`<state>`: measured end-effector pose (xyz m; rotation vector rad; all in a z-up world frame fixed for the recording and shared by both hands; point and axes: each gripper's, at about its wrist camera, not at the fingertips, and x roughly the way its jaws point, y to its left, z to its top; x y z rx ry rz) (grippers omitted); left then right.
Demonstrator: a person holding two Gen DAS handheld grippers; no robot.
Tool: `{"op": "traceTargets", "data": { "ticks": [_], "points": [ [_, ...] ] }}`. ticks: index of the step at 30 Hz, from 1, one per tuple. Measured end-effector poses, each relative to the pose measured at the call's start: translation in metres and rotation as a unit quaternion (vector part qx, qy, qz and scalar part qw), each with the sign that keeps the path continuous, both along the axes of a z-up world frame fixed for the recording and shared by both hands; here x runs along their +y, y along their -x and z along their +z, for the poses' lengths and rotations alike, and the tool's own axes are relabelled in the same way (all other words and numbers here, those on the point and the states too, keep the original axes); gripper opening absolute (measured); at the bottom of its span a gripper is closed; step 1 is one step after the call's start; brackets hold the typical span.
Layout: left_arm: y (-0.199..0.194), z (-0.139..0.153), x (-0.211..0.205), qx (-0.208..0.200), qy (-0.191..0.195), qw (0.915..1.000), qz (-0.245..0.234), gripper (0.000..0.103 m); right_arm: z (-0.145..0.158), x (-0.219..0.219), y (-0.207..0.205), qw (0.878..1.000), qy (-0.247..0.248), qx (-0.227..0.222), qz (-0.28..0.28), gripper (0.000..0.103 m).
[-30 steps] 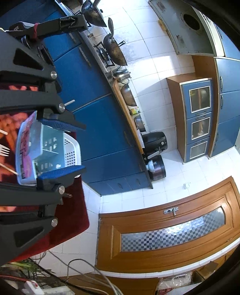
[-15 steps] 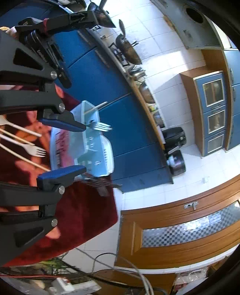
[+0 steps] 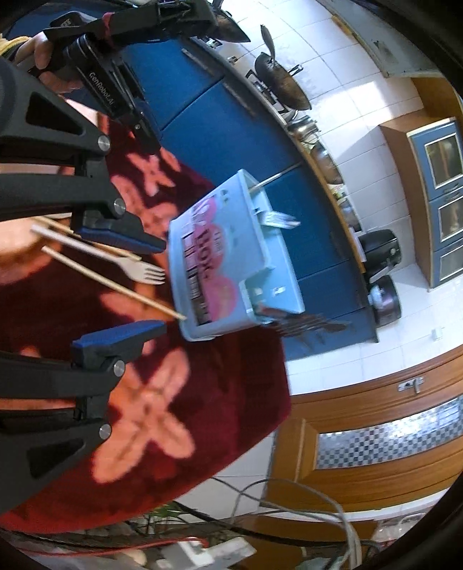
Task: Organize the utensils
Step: 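Pull both open tools back from the holder toward the remaining utensils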
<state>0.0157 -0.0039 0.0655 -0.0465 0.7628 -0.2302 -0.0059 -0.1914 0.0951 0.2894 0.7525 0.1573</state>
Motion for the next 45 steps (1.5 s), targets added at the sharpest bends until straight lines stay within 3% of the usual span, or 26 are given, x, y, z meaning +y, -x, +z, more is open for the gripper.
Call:
{"op": "traceTargets", "data": {
  "ticks": [9, 22, 39, 41, 45],
  "points": [
    [0.000, -0.024, -0.014, 0.040, -0.001, 0.9989, -0.024, 0.027, -0.039, -0.008, 0.005, 0.998, -0.024, 0.053, -0.008, 0.042],
    [-0.007, -0.049, -0.027, 0.097, 0.020, 0.9939, -0.050, 0.027, -0.061, -0.018, 0.009, 0.997, -0.025, 0.073, -0.021, 0.044],
    [-0.037, -0.079, -0.052, 0.158, -0.024, 0.9839, -0.079, 0.026, -0.071, -0.026, 0.009, 0.996, -0.038, 0.079, -0.021, 0.044],
    [-0.039, -0.078, -0.052, 0.163, -0.024, 0.9830, -0.082, 0.024, -0.072, -0.026, 0.008, 0.996, -0.037, 0.079, -0.018, 0.045],
    [-0.042, -0.078, -0.049, 0.166, -0.010, 0.9830, -0.078, 0.009, -0.072, -0.024, 0.008, 0.996, -0.035, 0.081, -0.017, 0.045]
  ]
}}
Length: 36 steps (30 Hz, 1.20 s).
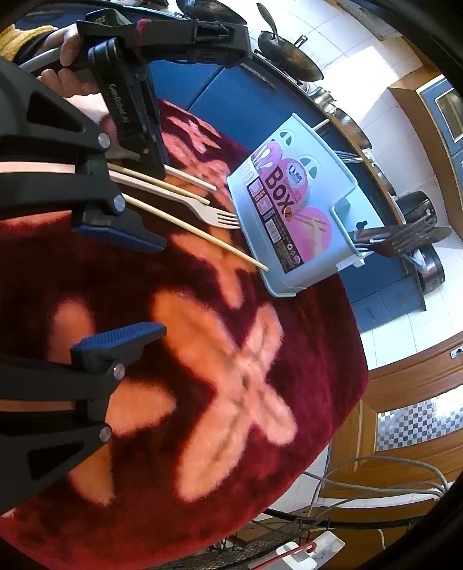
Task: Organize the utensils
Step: 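Pull both open tools back from the holder toward the remaining utensils, then close the left tool on a white spoon while the right tool grasps a wooden chopstick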
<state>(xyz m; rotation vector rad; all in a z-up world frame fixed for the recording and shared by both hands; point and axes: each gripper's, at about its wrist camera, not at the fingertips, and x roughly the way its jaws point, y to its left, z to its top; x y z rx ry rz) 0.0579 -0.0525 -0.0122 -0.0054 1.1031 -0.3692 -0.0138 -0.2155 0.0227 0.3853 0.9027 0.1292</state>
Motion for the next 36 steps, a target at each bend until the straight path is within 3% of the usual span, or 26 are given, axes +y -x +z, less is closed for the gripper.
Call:
{"op": "traceTargets", "data": {
  "ticks": [3, 10, 20, 29, 36],
  "points": [
    [-0.002, 0.001, 0.005, 0.005, 0.020, 0.9998, 0.007, 0.004, 0.001, 0.001, -0.001, 1.000, 0.003, 0.002, 0.000, 0.045],
    [0.001, 0.011, 0.027, -0.016, 0.060, 0.9975, 0.033, 0.004, 0.004, 0.011, -0.008, 1.000, 0.015, 0.009, 0.011, 0.045],
    [-0.002, 0.033, 0.065, -0.071, 0.067, 0.9907, 0.095, 0.004, 0.007, 0.041, -0.038, 0.998, 0.029, 0.032, 0.055, 0.045],
    [-0.006, 0.032, 0.083, -0.068, 0.098, 0.9868, 0.110, 0.004, 0.005, 0.063, -0.071, 0.991, 0.083, 0.064, 0.082, 0.045],
    [-0.009, 0.031, 0.090, -0.068, 0.110, 0.9850, 0.114, 0.004, -0.001, 0.070, -0.087, 0.987, 0.100, 0.094, 0.087, 0.036]
  ]
}}
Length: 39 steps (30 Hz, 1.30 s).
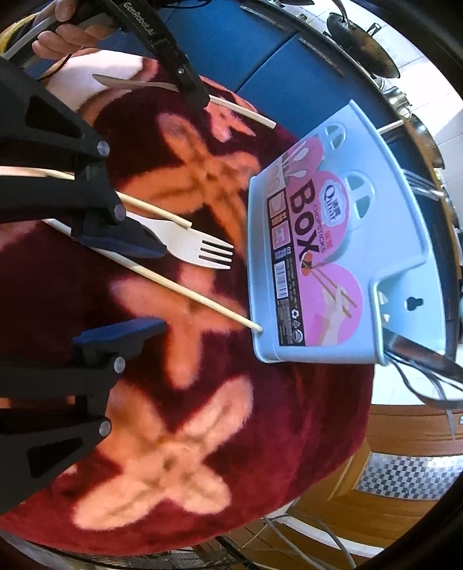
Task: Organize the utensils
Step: 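Close the left tool on a white spoon while the right tool grasps a wooden chopstick, then carry the spoon with the left tool into the holder while the right tool lowers its chopstick in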
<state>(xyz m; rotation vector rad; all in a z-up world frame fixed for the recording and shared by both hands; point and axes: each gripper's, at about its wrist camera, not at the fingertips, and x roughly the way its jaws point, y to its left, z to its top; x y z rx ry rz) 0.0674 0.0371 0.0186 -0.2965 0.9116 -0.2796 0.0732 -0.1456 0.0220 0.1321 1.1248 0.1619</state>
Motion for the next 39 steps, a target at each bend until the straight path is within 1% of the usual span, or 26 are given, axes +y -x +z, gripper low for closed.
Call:
{"op": "traceTargets", "data": {
  "ticks": [3, 6, 9, 12, 15, 17, 24, 27, 32, 33, 37, 39],
  "points": [
    [-0.001, 0.000, 0.003, 0.000, 0.008, 1.0000, -0.004, 0.004, -0.004, -0.004, -0.009, 1.000, -0.003, 0.018, -0.013, 0.029],
    [-0.001, 0.000, 0.004, -0.003, 0.017, 0.9998, -0.014, 0.004, -0.008, -0.009, -0.017, 0.999, -0.016, 0.031, -0.022, 0.028],
    [-0.001, 0.001, 0.003, -0.003, 0.022, 0.9995, -0.022, 0.004, -0.010, -0.017, -0.023, 0.998, -0.031, 0.040, -0.028, 0.023],
    [0.001, 0.004, 0.002, -0.008, 0.023, 0.9994, -0.024, 0.004, -0.010, -0.021, -0.024, 0.998, -0.036, 0.040, -0.025, 0.014],
    [0.003, 0.007, 0.000, -0.010, 0.024, 0.9994, -0.023, 0.004, -0.008, -0.028, -0.019, 0.998, -0.046, 0.032, -0.029, 0.010],
    [0.004, 0.009, 0.000, -0.012, 0.024, 0.9993, -0.024, 0.004, -0.005, -0.034, -0.010, 0.998, -0.050, 0.020, -0.032, 0.006],
    [0.010, 0.018, 0.000, -0.026, 0.029, 0.9989, -0.026, 0.004, 0.009, -0.033, 0.033, 0.996, -0.076, -0.030, -0.019, 0.006],
    [0.014, 0.024, -0.002, -0.034, 0.033, 0.9985, -0.027, 0.004, 0.020, -0.035, 0.051, 0.994, -0.089, -0.057, -0.014, 0.006],
    [0.021, 0.036, -0.006, -0.053, 0.043, 0.9972, -0.030, 0.004, 0.044, -0.030, 0.067, 0.988, -0.104, -0.112, -0.009, 0.006],
    [0.022, 0.039, -0.007, -0.058, 0.044, 0.9968, -0.031, 0.004, 0.048, -0.031, 0.070, 0.987, -0.104, -0.122, -0.009, 0.006],
    [0.023, 0.052, -0.009, -0.078, 0.041, 0.9956, -0.031, 0.004, 0.075, -0.030, 0.077, 0.979, -0.095, -0.182, -0.005, 0.006],
    [0.021, 0.057, -0.009, -0.086, 0.040, 0.9950, -0.030, 0.004, 0.083, -0.027, 0.076, 0.975, -0.094, -0.202, -0.002, 0.006]
  ]
}}
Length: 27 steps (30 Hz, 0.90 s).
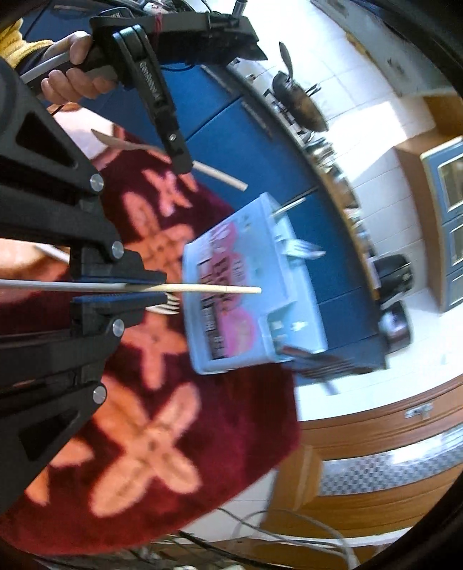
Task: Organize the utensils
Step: 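Carry the spoon with the left tool into the holder while the right tool lowers its chopstick in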
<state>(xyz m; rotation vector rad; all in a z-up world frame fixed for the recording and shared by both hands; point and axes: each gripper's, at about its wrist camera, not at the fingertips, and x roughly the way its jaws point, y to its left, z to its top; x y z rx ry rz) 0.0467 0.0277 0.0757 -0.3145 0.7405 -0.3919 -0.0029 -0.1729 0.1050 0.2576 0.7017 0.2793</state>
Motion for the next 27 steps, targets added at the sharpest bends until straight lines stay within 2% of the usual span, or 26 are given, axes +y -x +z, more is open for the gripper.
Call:
{"op": "traceTargets", "data": {
  "ticks": [8, 17, 27],
  "points": [
    [-0.025, 0.021, -0.010, -0.027, 0.011, 0.9996, 0.006, 0.004, 0.024, 0.000, -0.018, 0.998, -0.020, -0.065, -0.005, 0.006],
    [-0.065, 0.053, -0.025, -0.078, 0.007, 0.9968, 0.016, 0.004, 0.035, -0.004, -0.056, 0.996, -0.033, -0.086, -0.014, 0.006],
    [-0.120, 0.068, -0.030, -0.129, 0.004, 0.9900, 0.057, 0.004, 0.046, -0.007, -0.091, 0.992, -0.026, -0.121, -0.027, 0.006]
  ]
}}
